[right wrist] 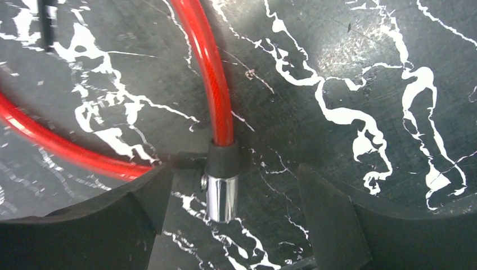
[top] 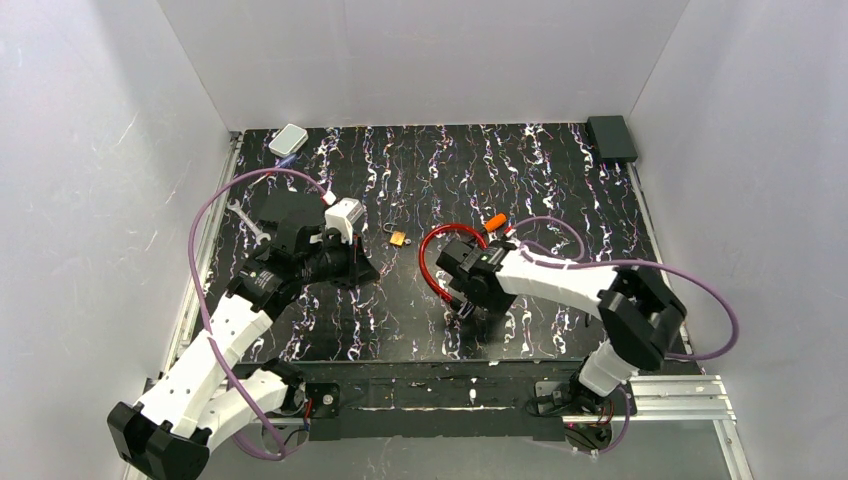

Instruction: Unlock with the key

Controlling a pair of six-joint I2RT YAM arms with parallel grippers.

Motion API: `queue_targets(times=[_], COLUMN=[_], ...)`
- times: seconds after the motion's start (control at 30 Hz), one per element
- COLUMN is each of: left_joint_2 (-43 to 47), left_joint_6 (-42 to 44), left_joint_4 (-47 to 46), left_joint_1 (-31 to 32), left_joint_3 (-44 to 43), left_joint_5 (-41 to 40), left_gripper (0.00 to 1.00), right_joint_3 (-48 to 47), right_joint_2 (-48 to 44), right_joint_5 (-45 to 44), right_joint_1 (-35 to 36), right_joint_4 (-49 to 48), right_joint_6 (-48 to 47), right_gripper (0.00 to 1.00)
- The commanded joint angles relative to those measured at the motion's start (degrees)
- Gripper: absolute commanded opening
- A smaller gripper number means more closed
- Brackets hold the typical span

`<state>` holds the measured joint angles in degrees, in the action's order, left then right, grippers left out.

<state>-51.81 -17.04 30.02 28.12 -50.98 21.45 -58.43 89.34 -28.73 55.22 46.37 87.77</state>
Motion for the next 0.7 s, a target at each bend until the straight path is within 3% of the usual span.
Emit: queue_targets(times=[0.0,0.17,0.23,0.37,0.5,0.6,0.67], left_joint_2=[1.5,1.7,1.7,1.8,2.2,2.2,2.0], left_joint_6=[1.1,1.1,1.1,1.1,1.0,1.0,1.0], left_joint_4=[0.6,0.5,0.5,0.5,0.4,0.4,0.4], left_joint_1=[-0.3,-0.3,-0.3,-0.3,-0.3,-0.3,-0.3], left_joint_3=[0.2,0.2,0.2,0.2,0.3,0.4,0.4], left_joint_5=[0.1,0.2,0.2,0.2,0.6,0.6,0.6], left_gripper=[0.00,0.00,0.00,0.00,0.00,0.00,0.00], right_joint_3=[-3.0,-5.6,-6.0,-6.5,-6.9,-6.3,-5.5], right_joint_2=[4.5,9.0,10.2,11.9,13.5,14.0,13.7], right_joint_5=[0.6,2.8,4.1,6.5,7.7,8.5,9.6], right_joint_1=[0.1,0.1,0.1,0.1,0.1,0.1,0.0], right_joint_4=[2.9,3.0,2.9,2.5,3.1,2.4,0.2], right_joint_6=[2.6,2.0,2.0,1.7,1.5,1.7,0.9], right_gripper=[0.88,0.80,0.69,0.58,0.38,0.30,0.17])
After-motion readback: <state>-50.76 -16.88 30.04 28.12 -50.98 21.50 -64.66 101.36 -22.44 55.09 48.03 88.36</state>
